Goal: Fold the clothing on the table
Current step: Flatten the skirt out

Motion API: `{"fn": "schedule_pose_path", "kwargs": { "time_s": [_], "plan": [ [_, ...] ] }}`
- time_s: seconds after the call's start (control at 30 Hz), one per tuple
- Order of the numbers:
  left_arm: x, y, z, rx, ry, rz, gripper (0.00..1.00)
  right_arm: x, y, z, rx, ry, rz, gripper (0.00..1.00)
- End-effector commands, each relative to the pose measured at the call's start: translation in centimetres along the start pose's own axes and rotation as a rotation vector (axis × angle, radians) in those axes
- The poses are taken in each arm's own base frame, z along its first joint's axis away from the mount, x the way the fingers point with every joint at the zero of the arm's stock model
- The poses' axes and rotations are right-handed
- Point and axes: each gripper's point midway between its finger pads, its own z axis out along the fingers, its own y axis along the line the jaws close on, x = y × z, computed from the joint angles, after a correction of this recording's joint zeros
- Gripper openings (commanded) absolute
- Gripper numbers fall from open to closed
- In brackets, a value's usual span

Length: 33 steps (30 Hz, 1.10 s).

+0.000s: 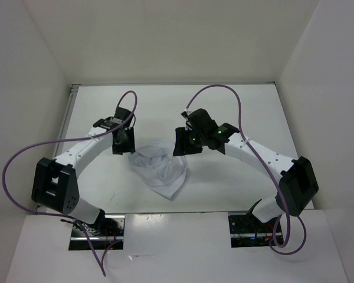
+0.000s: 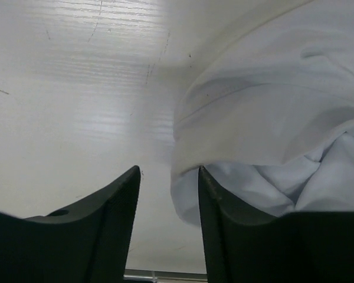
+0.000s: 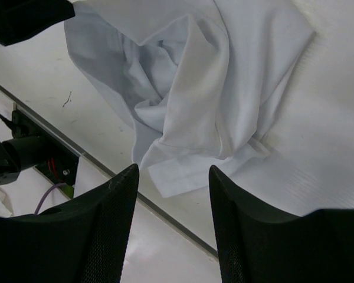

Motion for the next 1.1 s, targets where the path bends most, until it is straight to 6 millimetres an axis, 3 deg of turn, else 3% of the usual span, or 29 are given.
{"fn": "schedule_pose_path", "kwargs": {
  "time_s": [0.0, 0.2, 0.23, 0.27, 0.47, 0.5, 0.67, 0.7, 0.87, 1.07],
  "plan": [
    [-1.2, -1.0, 1.2, 0.013, -0.007, 0.001, 0.50, -1.6, 2.2, -0.4, -0.043, -0.040, -0.051, 0.56],
    [-0.6, -1.0, 2.7, -0.007, 0.034, 0.017, 0.26, -1.8, 2.4, -0.7, -0.030, -0.046, -0.057, 0.56],
    [-0.6, -1.0, 2.7, -0.007, 0.034, 0.017, 0.09, -1.8, 2.4, -0.7, -0.030, -0.046, -0.057, 0.56],
    [-0.6, -1.0, 2.7, -0.007, 0.034, 0.017, 0.00, -2.2, 2.7, -0.8, -0.036, -0.055, -0.059, 0.56],
    [-0.7, -1.8, 1.3, 0.059, 0.013, 0.010, 0.00, -1.5, 2.2, 0.7, 0.024, -0.016, -0.068, 0.56],
    [-0.8, -2.0, 0.8, 0.077, 0.007, 0.009, 0.00, -0.9, 1.4, 1.5, 0.054, 0.015, -0.071, 0.56],
    [-0.2, -1.8, 0.4, 0.089, 0.007, 0.008, 0.00, 0.5, 1.1, 3.4, 0.107, 0.066, -0.092, 0.56],
    [-0.3, -1.9, 0.2, 0.093, -0.001, 0.007, 0.00, 1.0, 2.0, 3.7, 0.095, 0.076, -0.112, 0.56],
    [0.1, -1.5, 0.1, 0.085, -0.004, -0.002, 0.00, 2.3, 0.8, 5.1, 0.186, 0.109, -0.129, 0.56],
    [0.4, -1.3, -0.3, 0.085, -0.006, -0.003, 0.00, 2.0, -1.2, 5.8, 0.315, 0.057, -0.086, 0.50]
  ]
}}
